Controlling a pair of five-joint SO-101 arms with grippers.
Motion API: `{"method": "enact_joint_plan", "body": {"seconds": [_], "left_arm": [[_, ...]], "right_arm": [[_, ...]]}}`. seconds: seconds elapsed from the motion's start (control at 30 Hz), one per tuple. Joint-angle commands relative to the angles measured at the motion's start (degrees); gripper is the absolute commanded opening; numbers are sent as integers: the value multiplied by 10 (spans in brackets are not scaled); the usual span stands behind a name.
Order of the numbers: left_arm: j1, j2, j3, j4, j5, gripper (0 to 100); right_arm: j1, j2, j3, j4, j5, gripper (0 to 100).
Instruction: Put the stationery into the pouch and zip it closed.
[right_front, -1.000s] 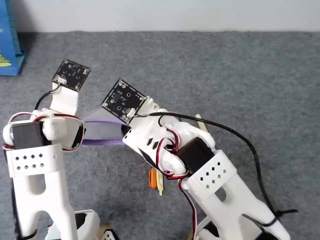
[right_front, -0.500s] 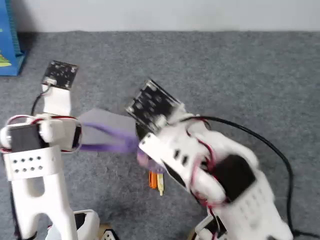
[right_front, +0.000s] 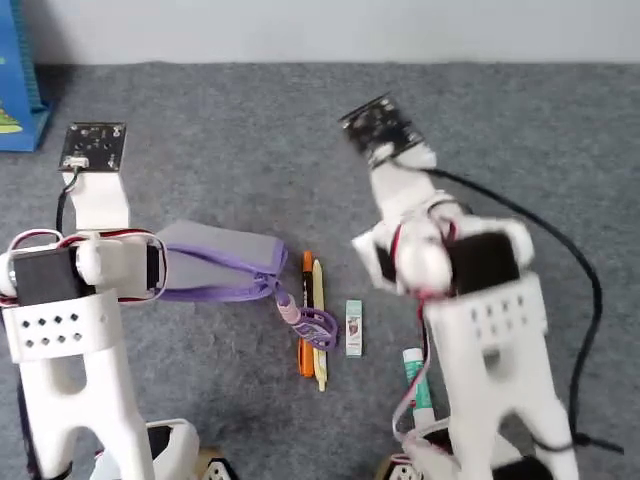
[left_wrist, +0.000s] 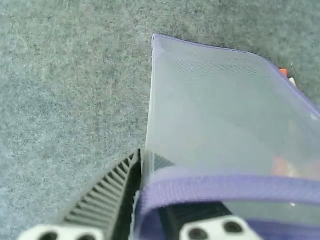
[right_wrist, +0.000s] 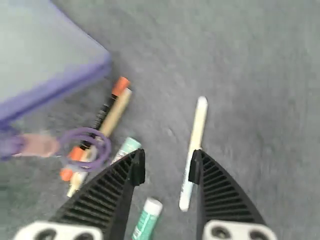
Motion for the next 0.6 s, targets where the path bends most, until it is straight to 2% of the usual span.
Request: {"method": "enact_joint_plan", "body": {"seconds": [0.0,0.2,0.4,0.57], "left_arm": [[-4,-6,-35,12,7,11],[-4,-6,-32,12,7,11],[-4,-6,-31,12,6,11],[-4,-6,-31,12,6,11]], "right_arm": [[43,81,-25,-22,7,147],[68,232,-25,-87,43,145],[95,352,-25,-199,101,144],[109,431,-28,-259,109,143]]}}
